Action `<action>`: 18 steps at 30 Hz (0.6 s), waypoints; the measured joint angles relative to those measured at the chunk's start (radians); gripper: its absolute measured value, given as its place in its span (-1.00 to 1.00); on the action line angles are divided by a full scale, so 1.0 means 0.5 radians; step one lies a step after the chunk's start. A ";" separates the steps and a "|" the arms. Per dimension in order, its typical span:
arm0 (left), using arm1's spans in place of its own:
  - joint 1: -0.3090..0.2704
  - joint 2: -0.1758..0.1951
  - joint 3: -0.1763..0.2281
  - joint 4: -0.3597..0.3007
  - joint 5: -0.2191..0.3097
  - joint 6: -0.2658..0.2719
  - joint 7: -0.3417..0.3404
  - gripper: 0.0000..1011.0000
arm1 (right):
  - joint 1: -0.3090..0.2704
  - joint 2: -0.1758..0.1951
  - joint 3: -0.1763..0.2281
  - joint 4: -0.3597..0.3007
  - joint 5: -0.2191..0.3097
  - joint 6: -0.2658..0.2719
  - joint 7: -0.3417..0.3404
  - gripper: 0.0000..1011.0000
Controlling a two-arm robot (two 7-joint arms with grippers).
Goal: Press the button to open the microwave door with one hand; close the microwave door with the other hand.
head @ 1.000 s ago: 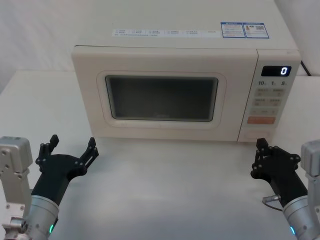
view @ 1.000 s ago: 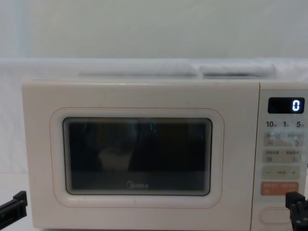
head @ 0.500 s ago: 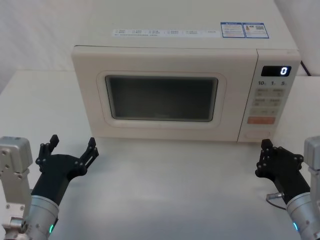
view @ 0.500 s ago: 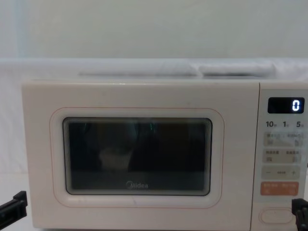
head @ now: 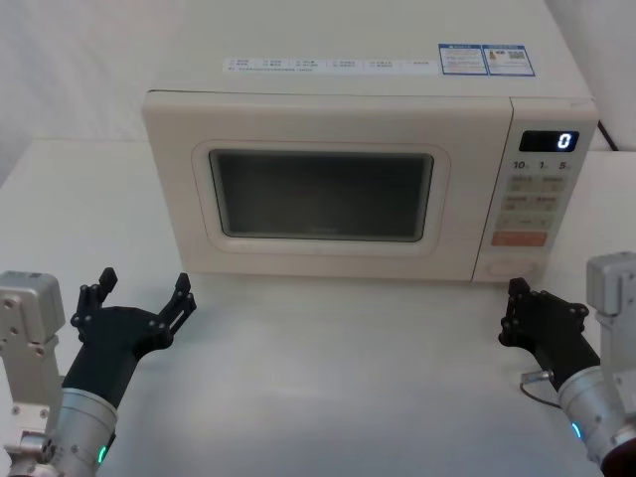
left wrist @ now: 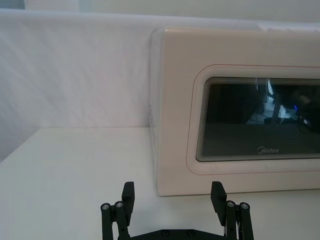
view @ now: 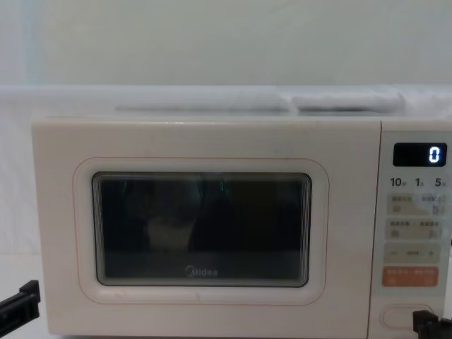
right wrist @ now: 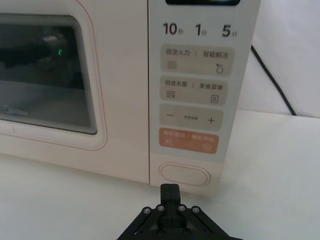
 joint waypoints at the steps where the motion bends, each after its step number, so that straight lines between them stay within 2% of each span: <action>1: 0.000 0.000 0.000 0.000 0.000 0.000 0.000 0.98 | 0.021 -0.006 0.005 0.028 -0.001 0.005 0.010 -1.00; 18: 0.000 0.000 0.000 0.000 0.000 0.000 0.000 0.98 | 0.182 -0.067 0.068 0.241 0.031 0.022 0.046 -1.00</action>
